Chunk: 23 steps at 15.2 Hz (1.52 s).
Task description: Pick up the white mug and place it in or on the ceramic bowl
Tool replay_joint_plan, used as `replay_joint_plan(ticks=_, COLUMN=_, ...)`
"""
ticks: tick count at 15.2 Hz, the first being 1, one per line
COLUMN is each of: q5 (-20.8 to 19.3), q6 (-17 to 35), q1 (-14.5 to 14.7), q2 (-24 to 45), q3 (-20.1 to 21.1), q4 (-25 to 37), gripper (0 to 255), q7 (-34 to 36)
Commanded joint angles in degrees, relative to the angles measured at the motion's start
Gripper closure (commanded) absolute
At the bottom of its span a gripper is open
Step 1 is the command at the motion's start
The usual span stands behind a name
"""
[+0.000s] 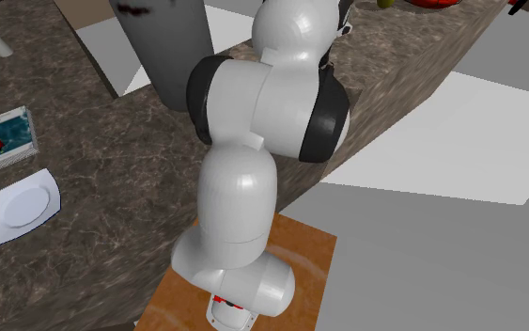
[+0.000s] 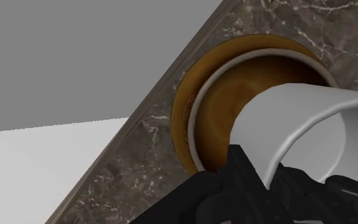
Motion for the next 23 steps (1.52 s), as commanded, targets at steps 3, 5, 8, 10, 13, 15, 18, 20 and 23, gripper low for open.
replay_joint_plan(ticks=3, q5=0.0, q6=0.1, q1=0.0, q2=0.0, q3=0.0, q4=-0.1, gripper=255, q7=0.0)
replay_joint_plan(ticks=5, q5=0.0, q6=0.1, q1=0.0, q2=0.0, q3=0.0, q4=-0.1, gripper=255, q7=0.0)
replay_joint_plan(ticks=8, q5=0.0, q6=0.1, q1=0.0, q2=0.0, q3=0.0, q4=-0.1, gripper=0, q7=0.0)
replay_joint_plan(ticks=10, q5=0.0, q6=0.1, q1=0.0, q2=0.0, q3=0.0, q4=-0.1, gripper=0, q7=0.0)
replay_joint_plan(ticks=13, q5=-0.1, q6=-3.7, q1=-0.1, q2=-0.1, q3=-0.1, q4=3.5, gripper=0, q7=0.0)
replay_joint_plan(ticks=15, q5=-0.1, q6=-7.2, q1=-0.2, q2=0.1, q3=-0.1, q4=7.2, gripper=0, q7=0.1)
replay_joint_plan(ticks=18, q5=-0.1, q6=-7.2, q1=-0.2, q2=0.1, q3=-0.1, q4=7.2, gripper=0, q7=0.1)
replay_joint_plan(ticks=20, q5=-0.1, q6=-7.2, q1=-0.2, q2=0.1, q3=-0.1, q4=7.2, gripper=0, q7=0.1)
replay_joint_plan(ticks=23, q5=-0.1, q6=-7.2, q1=-0.2, q2=0.1, q3=-0.1, q4=7.2, gripper=0, q7=0.1)
